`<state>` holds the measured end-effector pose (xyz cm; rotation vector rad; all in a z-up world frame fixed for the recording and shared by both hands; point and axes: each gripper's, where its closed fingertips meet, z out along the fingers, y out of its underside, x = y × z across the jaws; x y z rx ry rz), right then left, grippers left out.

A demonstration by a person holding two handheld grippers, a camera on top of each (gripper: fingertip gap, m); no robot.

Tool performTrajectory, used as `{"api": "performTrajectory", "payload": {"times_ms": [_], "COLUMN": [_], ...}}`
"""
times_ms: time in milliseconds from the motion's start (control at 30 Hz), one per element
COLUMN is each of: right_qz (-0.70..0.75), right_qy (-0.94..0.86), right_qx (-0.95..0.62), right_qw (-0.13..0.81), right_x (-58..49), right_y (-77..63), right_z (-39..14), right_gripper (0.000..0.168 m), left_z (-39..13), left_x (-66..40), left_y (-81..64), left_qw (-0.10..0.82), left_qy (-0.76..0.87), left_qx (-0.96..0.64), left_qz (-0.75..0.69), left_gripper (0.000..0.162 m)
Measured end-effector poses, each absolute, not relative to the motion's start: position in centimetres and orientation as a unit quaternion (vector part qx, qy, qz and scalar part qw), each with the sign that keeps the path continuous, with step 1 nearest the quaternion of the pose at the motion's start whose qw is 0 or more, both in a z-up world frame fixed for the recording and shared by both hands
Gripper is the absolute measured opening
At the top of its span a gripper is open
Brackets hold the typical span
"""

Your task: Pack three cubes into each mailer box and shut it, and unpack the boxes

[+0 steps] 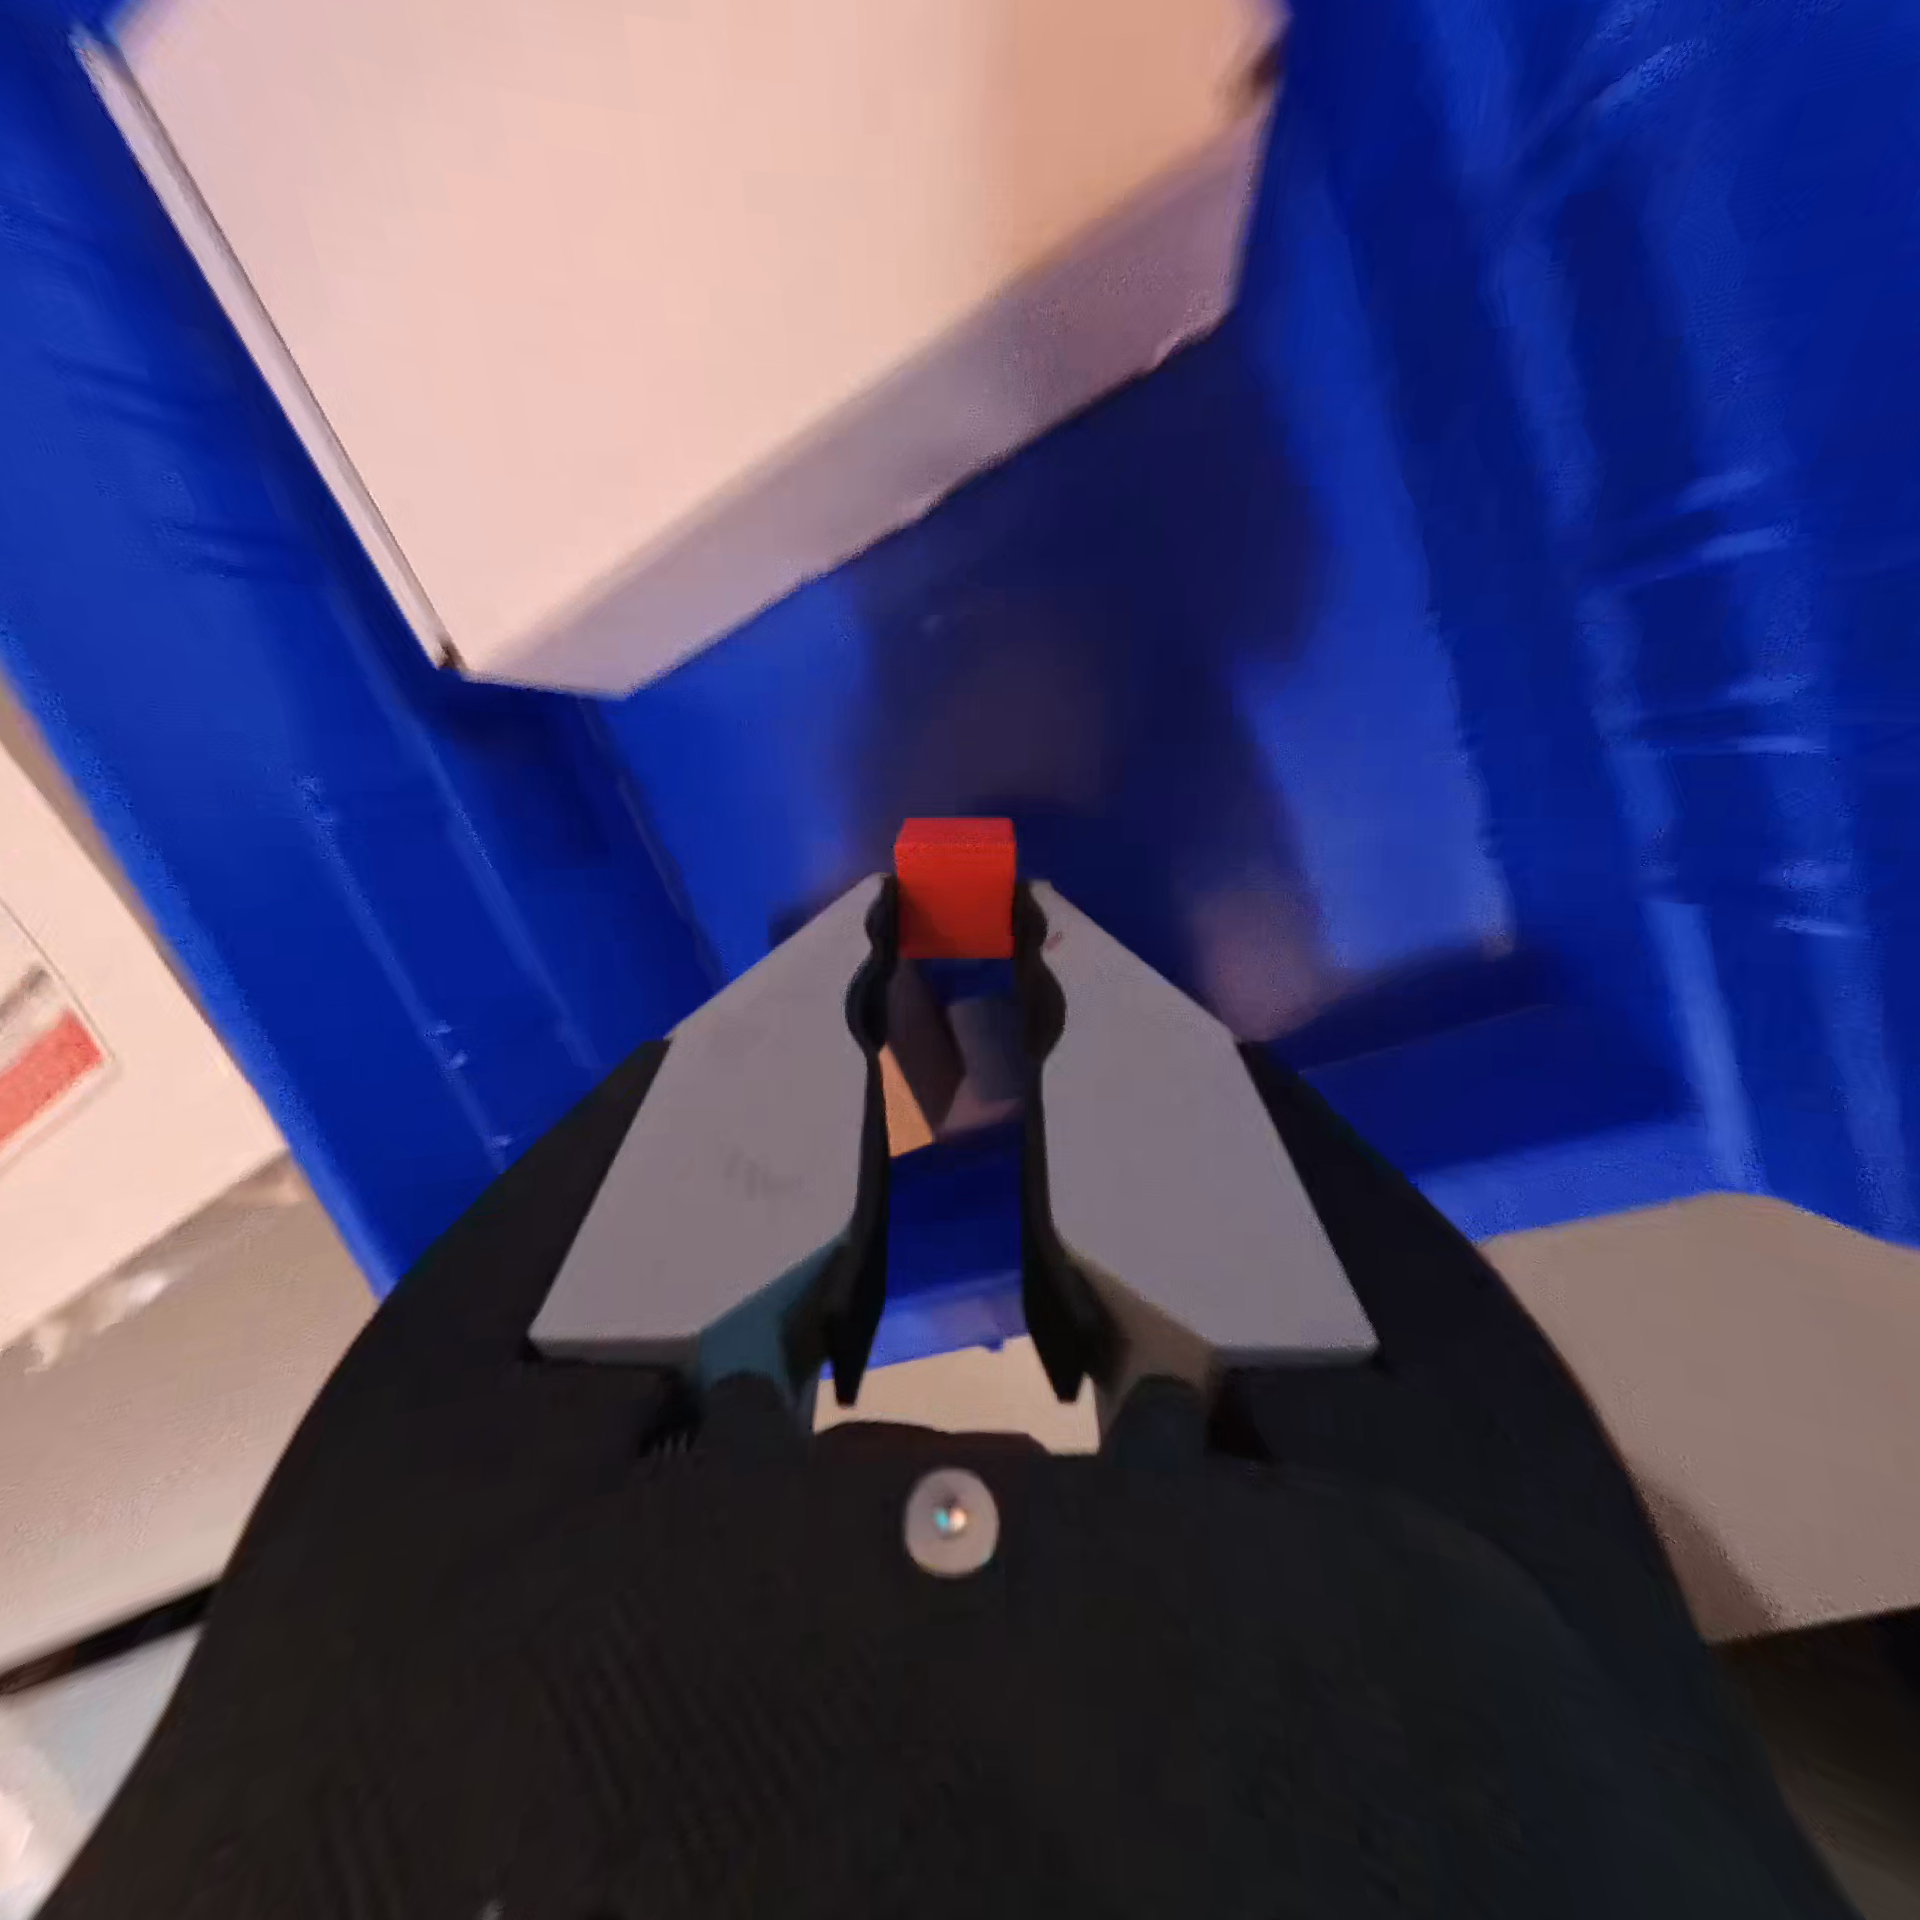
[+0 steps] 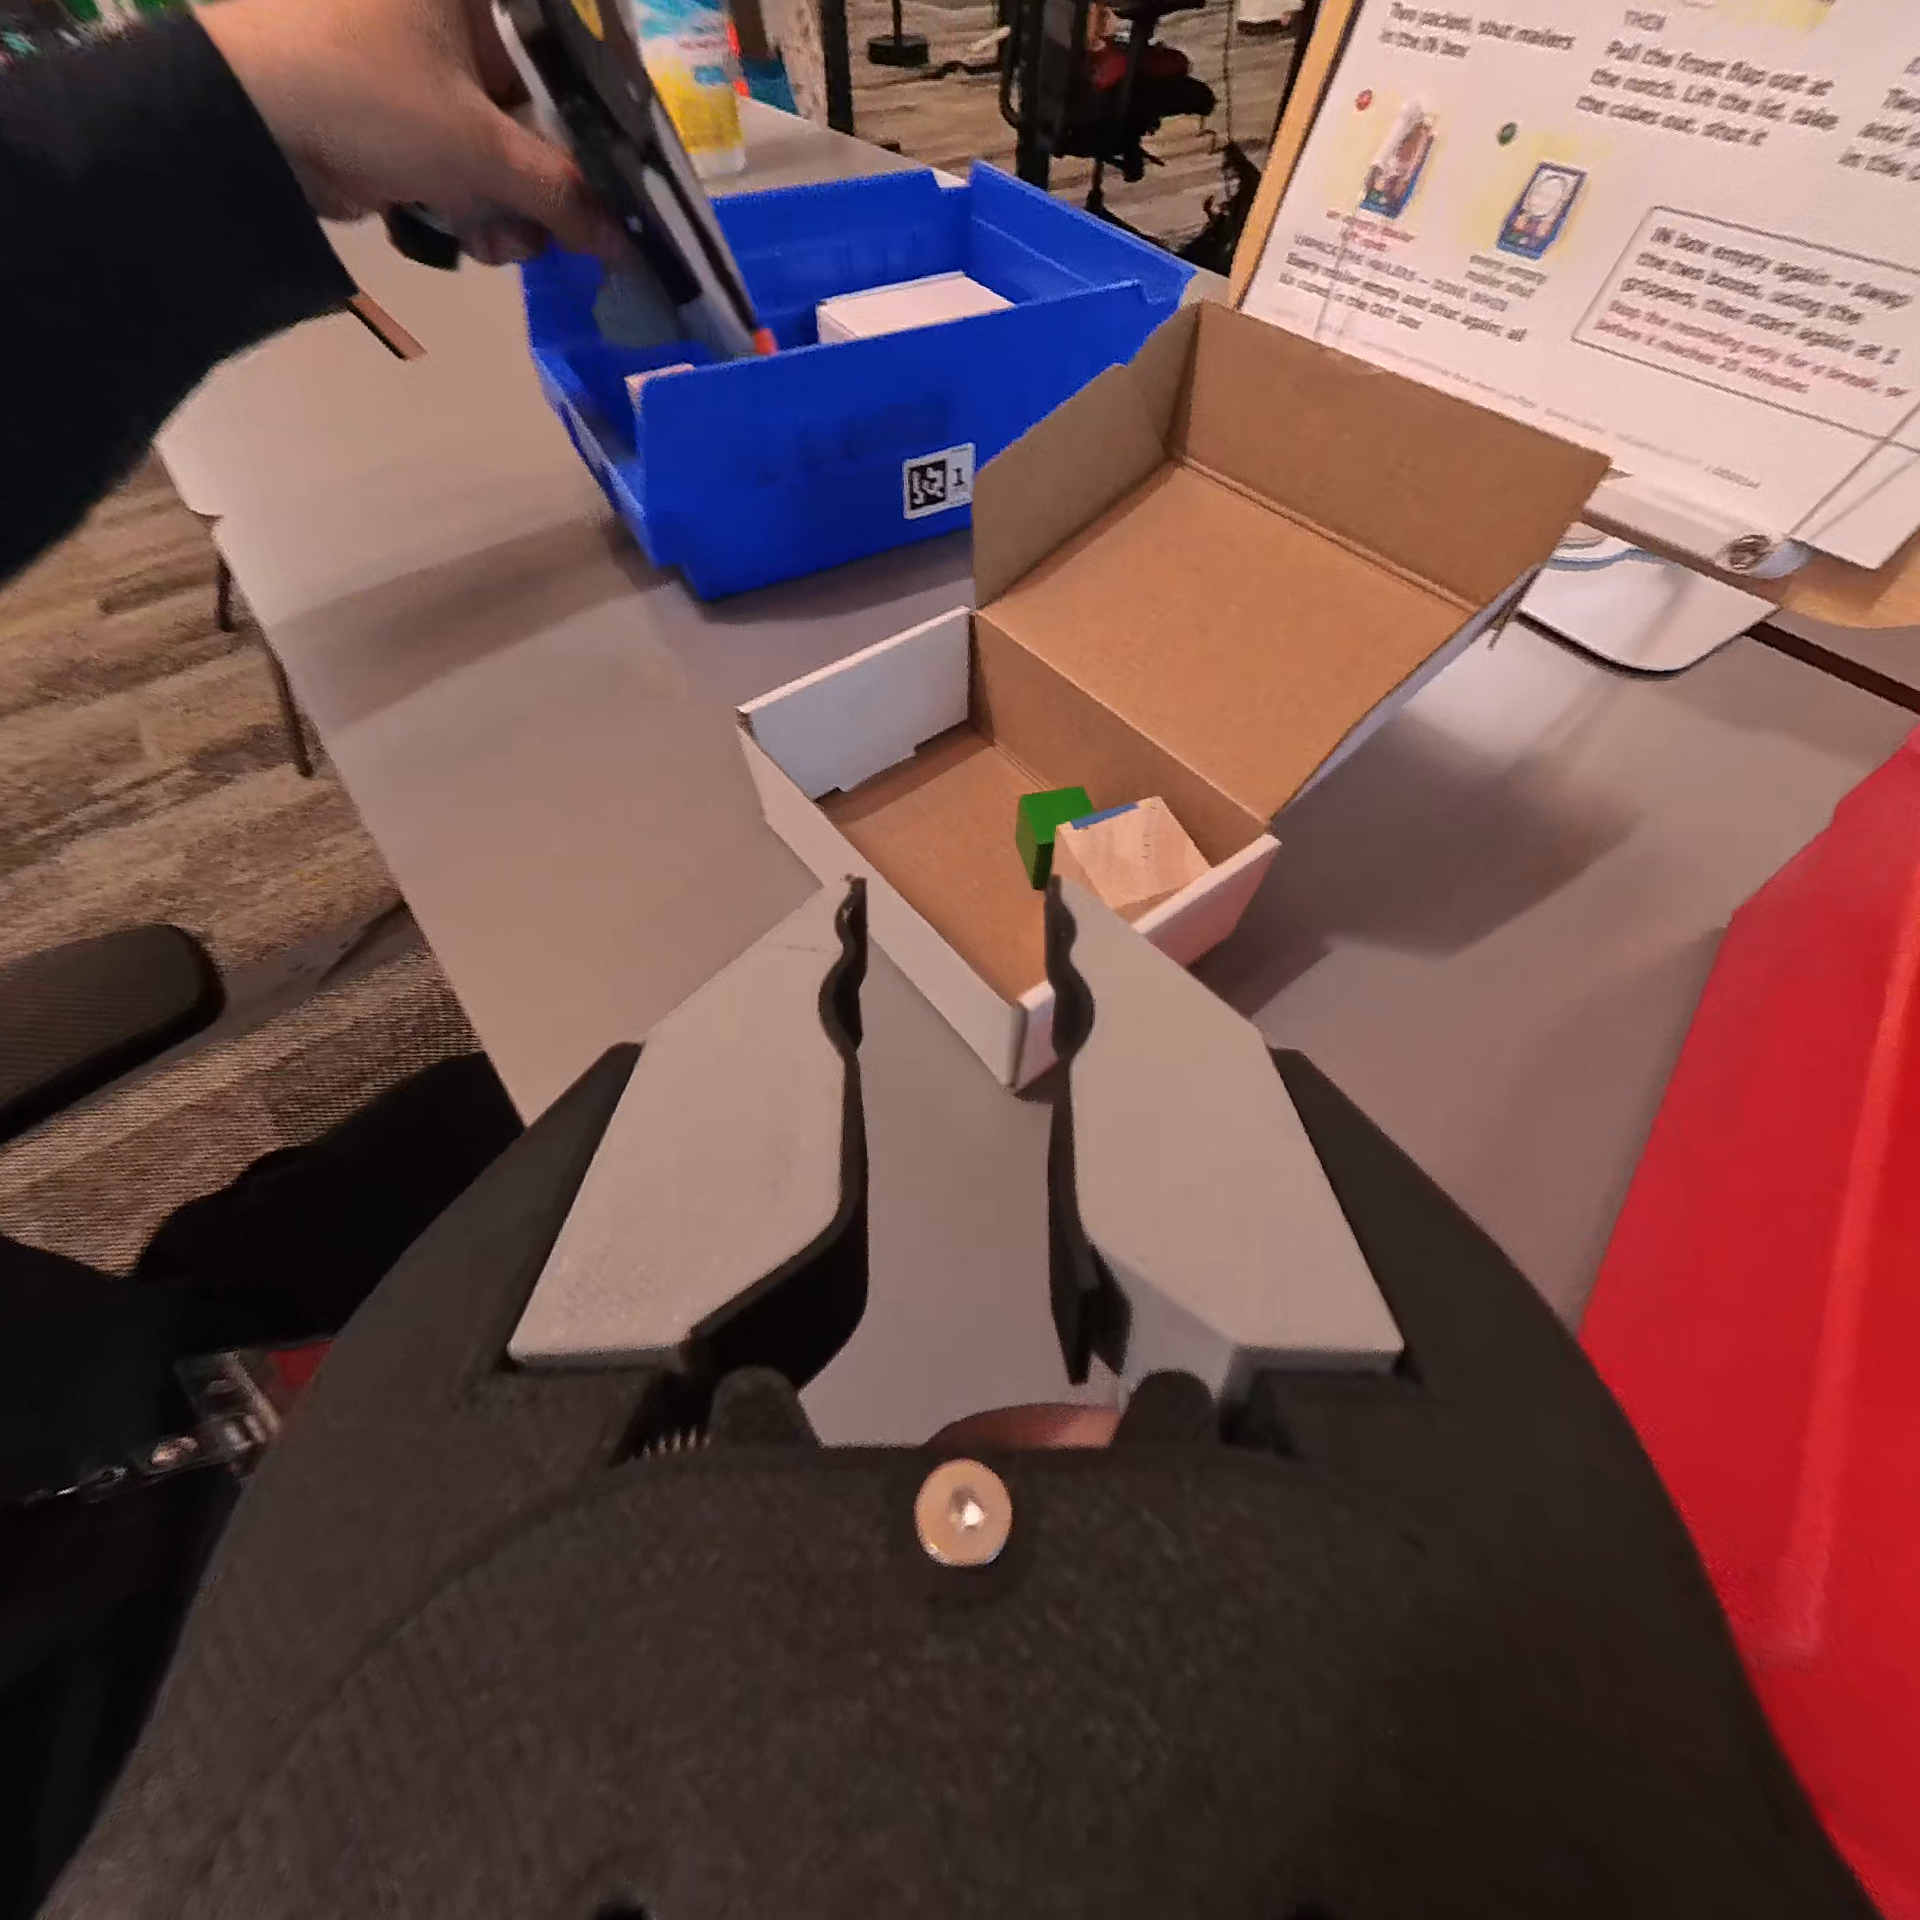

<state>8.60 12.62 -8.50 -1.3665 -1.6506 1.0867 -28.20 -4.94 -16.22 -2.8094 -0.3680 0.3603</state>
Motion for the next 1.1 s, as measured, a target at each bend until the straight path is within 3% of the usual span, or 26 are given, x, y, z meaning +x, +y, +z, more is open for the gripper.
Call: {"api": "performTrajectory", "payload": {"times_ms": [200,367,533,600,833,900,967,1100], "right_qz": [0.502,0.569,0.575,0.551,0.528,0.484,0.456,0.396], "right_qy": [-0.633,-0.600,-0.592,-0.599,-0.603,-0.590,-0.588,-0.646], "right_qx": [-0.513,-0.500,-0.504,-0.517,-0.523,-0.543,-0.559,-0.582], "right_qw": [0.291,0.259,0.254,0.265,0.290,0.349,0.365,0.295], "right_x": [7.8,6.2,4.7,4.2,3.0,2.2,1.3,-1.5], "right_y": [8.7,5.8,4.4,4.8,5.7,8.6,10.7,10.9], "right_z": [-7.4,-4.8,-3.9,-4.6,-5.3,-5.3,-5.8,-9.7], "right_gripper": [0.033,0.037,0.037,0.021,0.019,0.019,0.019,0.019], "left_z": [-7.0,-3.9,-4.7,-4.7,-5.5,-5.7,-5.1,-4.4], "left_x": [-16.5,-3.0,3.4,4.2,4.0,2.7,0.9,-5.0], "left_y": [1.3,4.7,6.3,6.6,6.6,6.2,5.5,4.7], "left_qw": [0.398,0.524,0.541,0.543,0.528,0.519,0.520,0.516], "left_qy": [0.065,0.214,0.287,0.292,0.292,0.279,0.250,0.067], "left_qx": [-0.888,-0.772,-0.717,-0.707,-0.718,-0.733,-0.748,-0.814], "left_qz": [0.221,0.288,0.333,0.347,0.347,0.338,0.328,0.258], "left_gripper": [0.019,0.019,0.018,0.019,0.020,0.006,0.000,0.004]}}
